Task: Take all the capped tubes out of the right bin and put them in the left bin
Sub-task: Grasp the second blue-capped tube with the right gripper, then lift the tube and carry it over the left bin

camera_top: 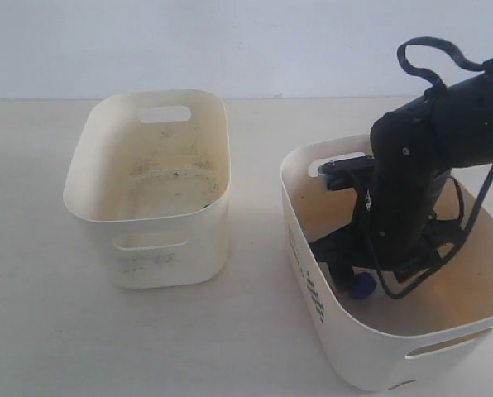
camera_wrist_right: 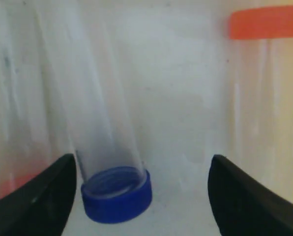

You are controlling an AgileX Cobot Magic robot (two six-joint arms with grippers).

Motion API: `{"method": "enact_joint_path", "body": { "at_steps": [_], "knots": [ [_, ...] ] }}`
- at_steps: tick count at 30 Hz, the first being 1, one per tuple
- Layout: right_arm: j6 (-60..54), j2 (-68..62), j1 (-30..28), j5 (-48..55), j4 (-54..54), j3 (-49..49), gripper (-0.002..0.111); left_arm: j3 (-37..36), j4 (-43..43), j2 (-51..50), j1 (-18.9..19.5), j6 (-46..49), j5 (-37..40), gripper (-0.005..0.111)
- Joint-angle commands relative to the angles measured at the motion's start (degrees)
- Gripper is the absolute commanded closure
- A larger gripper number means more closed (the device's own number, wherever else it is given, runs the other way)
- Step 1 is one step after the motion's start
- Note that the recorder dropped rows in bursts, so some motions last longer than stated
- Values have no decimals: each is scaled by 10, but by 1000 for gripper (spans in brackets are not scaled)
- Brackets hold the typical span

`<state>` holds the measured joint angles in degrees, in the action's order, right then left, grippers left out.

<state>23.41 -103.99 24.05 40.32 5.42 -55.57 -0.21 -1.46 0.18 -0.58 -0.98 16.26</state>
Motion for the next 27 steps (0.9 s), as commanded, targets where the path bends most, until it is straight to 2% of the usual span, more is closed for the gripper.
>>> {"method": "enact_joint_path", "body": {
  "at_steps": [1, 6, 8, 12, 16, 27],
  "knots": [
    [2, -20, -1, -4, -5, 2, 38, 2, 4, -2, 0, -5, -4, 102],
    [0, -35, -1, -4, -5, 2, 39, 2, 4, -2, 0, -5, -4, 102],
    [0, -38, -1, -3, -5, 2, 44, 2, 4, -2, 0, -5, -4, 102],
    [0, -45, -1, 4, -5, 2, 72, 2, 4, -2, 0, -5, -4, 102],
    [0, -46, -1, 9, -5, 2, 107, 2, 4, -2, 0, -5, -4, 102],
    [0, 27, -1, 10, 0, 1, 108, 2, 4, -2, 0, -5, -4, 102]
  ]
}}
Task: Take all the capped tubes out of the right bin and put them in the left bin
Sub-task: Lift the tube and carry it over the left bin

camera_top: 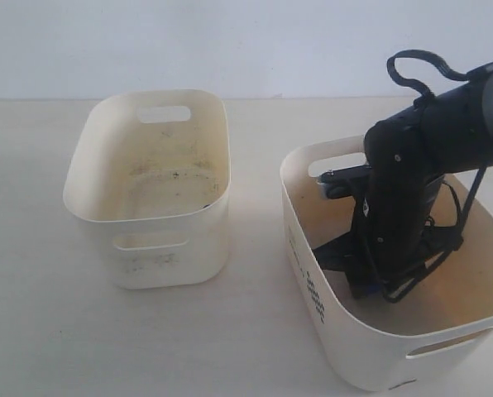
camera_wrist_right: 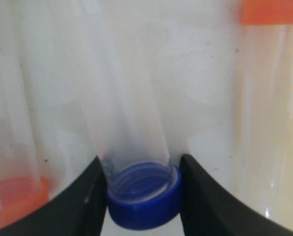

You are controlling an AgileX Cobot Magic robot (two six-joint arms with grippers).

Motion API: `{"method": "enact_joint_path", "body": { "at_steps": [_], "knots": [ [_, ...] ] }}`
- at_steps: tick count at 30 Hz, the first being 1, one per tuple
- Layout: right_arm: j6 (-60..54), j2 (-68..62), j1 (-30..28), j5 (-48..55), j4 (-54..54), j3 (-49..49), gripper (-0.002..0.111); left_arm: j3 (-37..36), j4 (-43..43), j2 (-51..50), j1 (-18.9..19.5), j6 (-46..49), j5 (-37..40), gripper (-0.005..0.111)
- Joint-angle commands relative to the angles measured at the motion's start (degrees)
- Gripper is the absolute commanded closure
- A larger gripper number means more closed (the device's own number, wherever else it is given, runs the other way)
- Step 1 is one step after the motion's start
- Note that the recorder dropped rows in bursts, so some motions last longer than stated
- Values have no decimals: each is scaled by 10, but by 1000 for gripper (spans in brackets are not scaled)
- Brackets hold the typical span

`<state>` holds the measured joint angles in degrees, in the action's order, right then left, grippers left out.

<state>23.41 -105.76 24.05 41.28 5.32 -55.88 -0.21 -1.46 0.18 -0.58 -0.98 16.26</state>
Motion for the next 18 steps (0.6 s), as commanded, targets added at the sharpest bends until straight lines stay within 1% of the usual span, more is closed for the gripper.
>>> {"method": "enact_joint_path", "body": {
  "at_steps": [1, 10, 18],
  "knots": [
    [0, 60, -1, -2, 3, 4, 108, 2, 4, -2, 0, -5, -4, 102],
    [0, 187, -1, -32, 13, 4, 108, 2, 4, -2, 0, -5, -4, 102],
    [0, 273, -1, -77, 9, 4, 108, 2, 4, -2, 0, -5, -2, 102]
  ]
}}
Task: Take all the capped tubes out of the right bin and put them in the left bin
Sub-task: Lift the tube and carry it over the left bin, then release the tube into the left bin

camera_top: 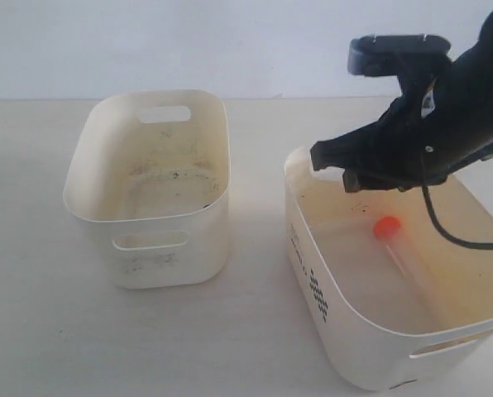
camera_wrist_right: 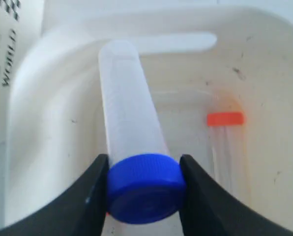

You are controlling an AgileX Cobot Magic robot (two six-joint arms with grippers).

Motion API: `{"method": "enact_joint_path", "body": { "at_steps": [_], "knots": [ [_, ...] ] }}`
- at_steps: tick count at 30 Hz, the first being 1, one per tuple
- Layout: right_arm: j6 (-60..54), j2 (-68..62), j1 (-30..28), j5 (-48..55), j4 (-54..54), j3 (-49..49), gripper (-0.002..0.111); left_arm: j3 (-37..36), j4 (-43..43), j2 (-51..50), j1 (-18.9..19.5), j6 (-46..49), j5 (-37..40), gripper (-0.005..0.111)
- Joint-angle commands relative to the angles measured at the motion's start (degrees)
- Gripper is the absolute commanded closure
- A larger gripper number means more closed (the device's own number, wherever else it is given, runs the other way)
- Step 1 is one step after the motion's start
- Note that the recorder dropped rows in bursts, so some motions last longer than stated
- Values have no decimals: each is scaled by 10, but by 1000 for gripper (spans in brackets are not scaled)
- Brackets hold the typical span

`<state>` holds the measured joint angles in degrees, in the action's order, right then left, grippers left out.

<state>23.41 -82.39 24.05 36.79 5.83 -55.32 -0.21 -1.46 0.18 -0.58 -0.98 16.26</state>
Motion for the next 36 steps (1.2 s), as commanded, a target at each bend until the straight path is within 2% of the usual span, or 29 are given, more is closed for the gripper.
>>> {"method": "enact_joint_path", "body": {
  "at_steps": [1, 12, 14, 18, 22, 26, 29, 33, 35, 36],
  "knots": [
    [0, 48, -1, -34, 4, -1, 108, 2, 4, -2, 0, -5, -2, 102],
    [-4, 117, -1, -48, 1, -1, 108, 2, 4, -2, 0, -5, -2, 102],
    [-33, 133, -1, -74, -48, -1, 108, 2, 4, -2, 0, -5, -4, 102],
    [-141, 143, 8, -141, -217, -1, 108, 2, 4, -2, 0, -5, -4, 102],
    [-174, 107, 116, -262, -255, -1, 108, 2, 4, -2, 0, -5, -4, 102],
    [-174, 17, 190, -371, -261, -1, 108, 2, 4, -2, 0, -5, -4, 102],
    [-174, -49, 206, -444, -261, -1, 108, 2, 4, -2, 0, -5, -3, 102],
    [-159, -116, 206, -471, -261, -1, 108, 2, 4, -2, 0, -5, -3, 102],
    [-159, -132, 206, -471, -261, -1, 102, 2, 4, -2, 0, -5, -3, 102],
    [-161, -137, 206, -472, -261, -1, 90, 2, 4, -2, 0, -5, -3, 102]
  ]
}}
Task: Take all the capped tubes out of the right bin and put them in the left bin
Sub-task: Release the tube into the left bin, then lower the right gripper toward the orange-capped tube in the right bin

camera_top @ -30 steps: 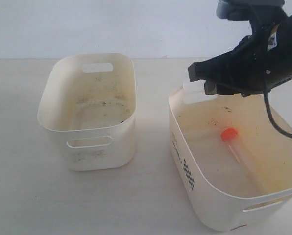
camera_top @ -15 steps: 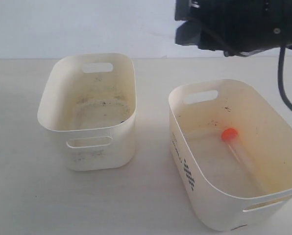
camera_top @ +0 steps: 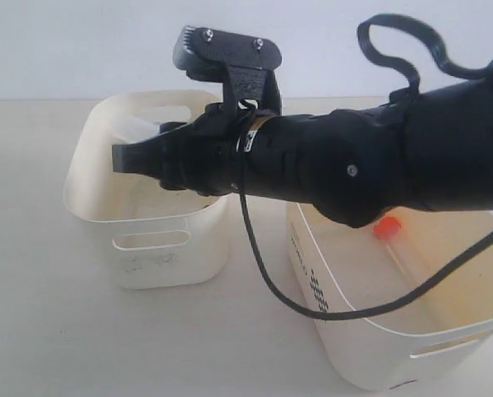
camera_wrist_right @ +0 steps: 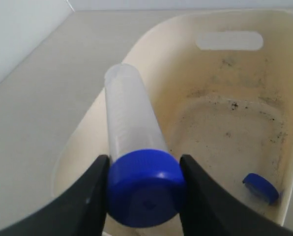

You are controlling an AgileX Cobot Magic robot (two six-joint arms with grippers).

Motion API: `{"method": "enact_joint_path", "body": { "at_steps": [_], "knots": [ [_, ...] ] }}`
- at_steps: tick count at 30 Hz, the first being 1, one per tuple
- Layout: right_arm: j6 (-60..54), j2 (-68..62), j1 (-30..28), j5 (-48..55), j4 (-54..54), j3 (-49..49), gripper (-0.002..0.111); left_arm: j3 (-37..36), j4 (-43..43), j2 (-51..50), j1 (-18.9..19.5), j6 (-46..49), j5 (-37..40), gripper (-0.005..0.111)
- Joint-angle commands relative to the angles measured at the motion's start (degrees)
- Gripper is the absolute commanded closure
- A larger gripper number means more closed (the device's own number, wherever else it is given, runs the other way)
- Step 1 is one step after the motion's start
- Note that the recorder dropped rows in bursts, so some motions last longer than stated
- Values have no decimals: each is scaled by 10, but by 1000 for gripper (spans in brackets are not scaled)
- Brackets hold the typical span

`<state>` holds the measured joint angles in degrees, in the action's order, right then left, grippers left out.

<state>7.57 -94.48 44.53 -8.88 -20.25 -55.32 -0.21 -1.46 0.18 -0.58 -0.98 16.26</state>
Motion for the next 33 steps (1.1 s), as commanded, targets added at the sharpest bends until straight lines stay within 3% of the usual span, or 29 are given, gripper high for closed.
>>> {"method": "enact_joint_path", "body": {
  "at_steps": [1, 2, 4, 5, 14, 19, 24, 29, 33],
  "knots": [
    [-3, -18, 1, -17, 0, -1, 82, 2, 4, -2, 0, -5, -3, 102],
    [-3, -19, 1, -20, 0, -1, 65, 2, 4, -2, 0, -5, -3, 102],
    [-3, -21, 1, -21, 0, -1, 42, 2, 4, -2, 0, -5, -3, 102],
    [-3, -21, 1, -19, 0, -1, 38, 2, 4, -2, 0, -5, -4, 102],
    [-11, -11, 0, 27, 0, -10, 39, 2, 4, -2, 0, -5, -4, 102],
    [-118, 49, -8, 212, 0, -91, 61, 2, 4, -2, 0, -5, -4, 102],
    [-103, 100, -58, 421, 72, -186, 78, 2, 4, -2, 0, -5, -3, 102],
    [-21, 127, -114, 637, 224, -255, 108, 2, 4, -2, 0, -5, -2, 102],
    [-6, 126, -149, 780, 281, -264, 102, 2, 4, -2, 0, -5, -2, 102]
  ]
}}
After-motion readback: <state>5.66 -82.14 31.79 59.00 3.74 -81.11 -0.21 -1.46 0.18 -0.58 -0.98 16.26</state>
